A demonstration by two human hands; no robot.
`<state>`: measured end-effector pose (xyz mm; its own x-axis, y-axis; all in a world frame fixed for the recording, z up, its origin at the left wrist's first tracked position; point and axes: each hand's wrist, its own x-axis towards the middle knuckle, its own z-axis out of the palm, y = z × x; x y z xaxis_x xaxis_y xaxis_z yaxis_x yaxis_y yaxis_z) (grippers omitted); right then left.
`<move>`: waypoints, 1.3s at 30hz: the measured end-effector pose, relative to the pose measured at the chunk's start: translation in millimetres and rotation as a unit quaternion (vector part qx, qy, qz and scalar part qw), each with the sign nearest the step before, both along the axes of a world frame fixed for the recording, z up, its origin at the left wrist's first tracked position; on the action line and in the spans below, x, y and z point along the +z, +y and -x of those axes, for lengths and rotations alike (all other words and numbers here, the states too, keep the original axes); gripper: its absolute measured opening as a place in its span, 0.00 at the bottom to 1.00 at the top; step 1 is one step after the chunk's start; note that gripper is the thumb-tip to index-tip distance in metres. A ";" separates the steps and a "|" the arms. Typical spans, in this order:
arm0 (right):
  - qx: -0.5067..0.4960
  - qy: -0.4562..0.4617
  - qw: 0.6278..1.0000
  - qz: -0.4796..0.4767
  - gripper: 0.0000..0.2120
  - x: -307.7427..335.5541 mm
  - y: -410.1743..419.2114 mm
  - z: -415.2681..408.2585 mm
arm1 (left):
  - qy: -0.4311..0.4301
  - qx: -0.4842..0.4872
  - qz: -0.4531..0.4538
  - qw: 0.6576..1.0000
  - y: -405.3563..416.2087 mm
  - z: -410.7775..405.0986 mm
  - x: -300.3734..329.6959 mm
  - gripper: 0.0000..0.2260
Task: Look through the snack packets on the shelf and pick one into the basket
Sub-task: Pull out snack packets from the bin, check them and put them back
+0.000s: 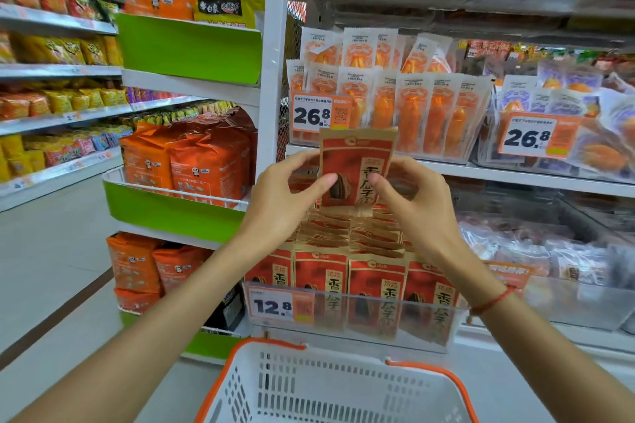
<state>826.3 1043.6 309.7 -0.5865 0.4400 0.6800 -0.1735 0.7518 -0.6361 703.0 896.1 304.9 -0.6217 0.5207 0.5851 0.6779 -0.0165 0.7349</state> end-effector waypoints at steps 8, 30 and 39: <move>0.105 -0.028 0.976 0.186 0.07 -27.9 -49.4 -30.8 | -0.151 -0.085 0.008 0.985 -45.9 -41.1 -30.1 0.12; 0.085 -0.140 0.914 0.372 0.06 -94.4 -63.9 -44.3 | -0.300 -0.101 0.148 0.937 -59.8 -53.2 -108.2 0.10; 0.094 -0.192 0.927 0.307 0.13 -95.4 -58.2 -42.0 | -0.300 -0.085 0.130 0.941 -56.1 -51.7 -113.4 0.06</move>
